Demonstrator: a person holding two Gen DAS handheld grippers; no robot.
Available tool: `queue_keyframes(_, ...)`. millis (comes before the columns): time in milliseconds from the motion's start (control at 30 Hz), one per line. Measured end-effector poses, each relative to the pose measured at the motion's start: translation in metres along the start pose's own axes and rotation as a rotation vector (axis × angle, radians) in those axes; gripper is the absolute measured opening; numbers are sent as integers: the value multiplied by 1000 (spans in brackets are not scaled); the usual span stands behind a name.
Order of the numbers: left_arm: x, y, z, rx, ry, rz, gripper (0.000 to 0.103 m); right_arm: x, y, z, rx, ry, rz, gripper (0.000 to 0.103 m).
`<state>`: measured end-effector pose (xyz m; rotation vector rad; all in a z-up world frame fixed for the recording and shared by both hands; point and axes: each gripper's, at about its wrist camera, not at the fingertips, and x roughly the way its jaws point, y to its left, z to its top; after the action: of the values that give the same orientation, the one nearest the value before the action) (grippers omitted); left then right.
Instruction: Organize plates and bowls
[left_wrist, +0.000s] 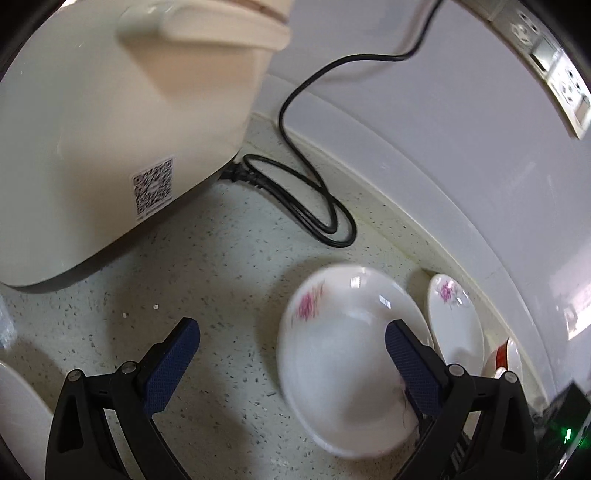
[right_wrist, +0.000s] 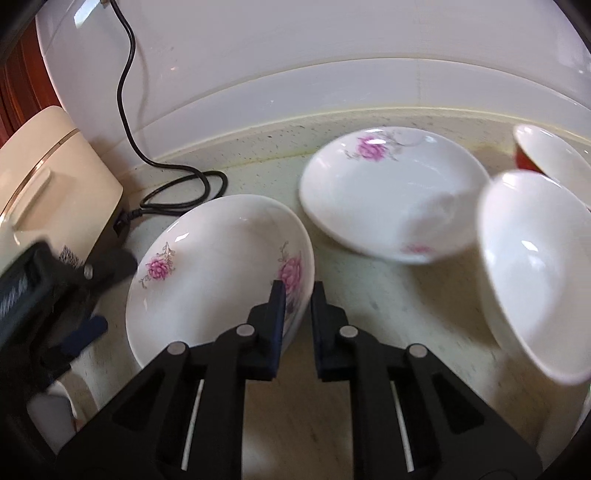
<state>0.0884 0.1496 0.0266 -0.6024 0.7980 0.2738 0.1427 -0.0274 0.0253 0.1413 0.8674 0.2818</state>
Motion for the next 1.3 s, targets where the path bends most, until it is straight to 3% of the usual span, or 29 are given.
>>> queue_keyframes(300, 8, -16, -19, 87, 91, -25, 102, -49, -38, -42, 99, -16, -13, 17)
queue_keyframes(400, 4, -23, -31, 147, 122, -46, 102, -55, -53, -44, 161, -12, 29, 24)
queue_keyframes(533, 5, -35, -46, 258, 111, 9, 102, -49, -55, -42, 173, 19, 58, 26)
queue_keyframes(633, 13, -35, -48, 265, 120, 16, 101, -50, -51, -43, 158, 22, 62, 26)
queue_keyframes(700, 13, -37, -48, 286, 102, 18, 94, -50, -49, -44, 153, 22, 55, 26)
queue_keyframes(767, 16, -41, -50, 314, 90, 23, 70, -51, -49, -45, 152, 20, 44, 26)
queue_keyframes(833, 18, -46, -51, 344, 81, 26, 54, -49, -49, -44, 157, 18, 40, 26)
queue_keyframes(933, 20, -51, -53, 375, 75, 32, 49, -49, -48, -45, 144, 22, 47, 26)
queue_keyframes(967, 21, -51, -53, 376, 75, 27, 42, -48, -45, -45, 126, 26, 53, 26)
queue_keyframes(1100, 20, -48, -52, 376, 69, 15, 39, -48, -34, -46, 56, 20, 27, 29)
queue_keyframes(1300, 14, -47, -53, 376, 72, -16, 47, -48, -37, -46, 49, 20, 44, 29)
